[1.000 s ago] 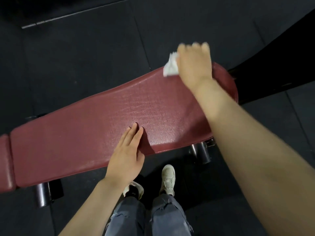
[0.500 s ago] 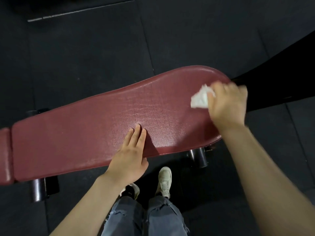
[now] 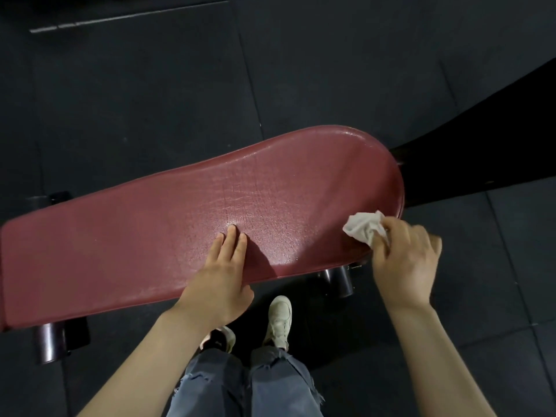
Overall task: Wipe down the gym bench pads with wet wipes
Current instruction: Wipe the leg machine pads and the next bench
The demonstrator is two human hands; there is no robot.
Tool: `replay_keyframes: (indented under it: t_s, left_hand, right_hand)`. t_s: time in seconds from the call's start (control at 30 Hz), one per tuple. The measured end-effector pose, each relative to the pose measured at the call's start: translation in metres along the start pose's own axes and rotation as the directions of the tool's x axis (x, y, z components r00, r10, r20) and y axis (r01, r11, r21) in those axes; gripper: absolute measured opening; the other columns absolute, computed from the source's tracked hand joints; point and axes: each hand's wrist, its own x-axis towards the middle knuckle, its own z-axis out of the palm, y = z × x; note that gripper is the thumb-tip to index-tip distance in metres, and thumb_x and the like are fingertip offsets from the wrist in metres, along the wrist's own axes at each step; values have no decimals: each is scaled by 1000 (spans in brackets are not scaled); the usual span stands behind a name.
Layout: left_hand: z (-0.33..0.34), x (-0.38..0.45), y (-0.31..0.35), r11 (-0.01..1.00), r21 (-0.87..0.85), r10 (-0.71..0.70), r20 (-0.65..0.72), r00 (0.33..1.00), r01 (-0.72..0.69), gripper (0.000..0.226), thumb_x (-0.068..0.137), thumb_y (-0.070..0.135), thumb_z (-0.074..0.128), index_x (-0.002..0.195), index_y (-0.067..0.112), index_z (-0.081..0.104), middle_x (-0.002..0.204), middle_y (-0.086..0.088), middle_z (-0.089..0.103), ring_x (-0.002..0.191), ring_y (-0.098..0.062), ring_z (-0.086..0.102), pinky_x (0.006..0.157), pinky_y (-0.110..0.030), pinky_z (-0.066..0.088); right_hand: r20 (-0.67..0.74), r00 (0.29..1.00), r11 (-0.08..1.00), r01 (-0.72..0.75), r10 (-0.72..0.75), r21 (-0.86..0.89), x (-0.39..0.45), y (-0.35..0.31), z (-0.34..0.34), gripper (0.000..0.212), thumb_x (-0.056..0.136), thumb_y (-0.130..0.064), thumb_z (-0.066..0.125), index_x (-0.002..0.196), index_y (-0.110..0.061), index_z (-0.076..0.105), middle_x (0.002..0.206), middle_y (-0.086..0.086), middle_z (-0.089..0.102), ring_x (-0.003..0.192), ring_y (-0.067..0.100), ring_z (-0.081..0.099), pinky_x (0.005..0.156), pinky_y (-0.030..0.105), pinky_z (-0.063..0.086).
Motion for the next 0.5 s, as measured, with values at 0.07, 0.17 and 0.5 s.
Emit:
replay_keyframes:
  t_s: [0.07, 0.17, 0.5]
  left_hand:
    - [-1, 0, 1, 1000, -2, -3, 10, 1000, 3, 90, 93, 27, 50, 157, 18, -13, 162, 2, -28, 151, -19, -18, 116, -30, 31]
    - [-3, 1, 2, 1000, 3, -20, 15, 1000, 20, 91, 93, 27, 50, 156, 20, -15, 161, 3, -30, 151, -19, -18, 114, -28, 34]
    - [1, 2, 5, 998, -24, -55, 13, 998, 55, 91, 92, 25, 51, 157, 20, -12, 161, 4, -28, 151, -19, -18, 114, -32, 32]
  right_hand:
    - [-18, 999, 999, 47, -47, 6, 21, 1, 0, 10, 84, -7, 66, 94, -8, 64, 75, 8, 63, 72, 30, 54, 80, 41, 35]
    - [-4, 994, 993, 110, -110, -39, 103, -12, 5, 16, 93, -24, 51, 90, -11, 61, 81, 14, 64, 78, 37, 55, 79, 42, 35]
    - [61, 989, 989, -135, 131, 67, 161, -10, 15, 28, 98, -29, 43, 110, -7, 56, 108, 18, 66, 100, 38, 60, 76, 38, 41]
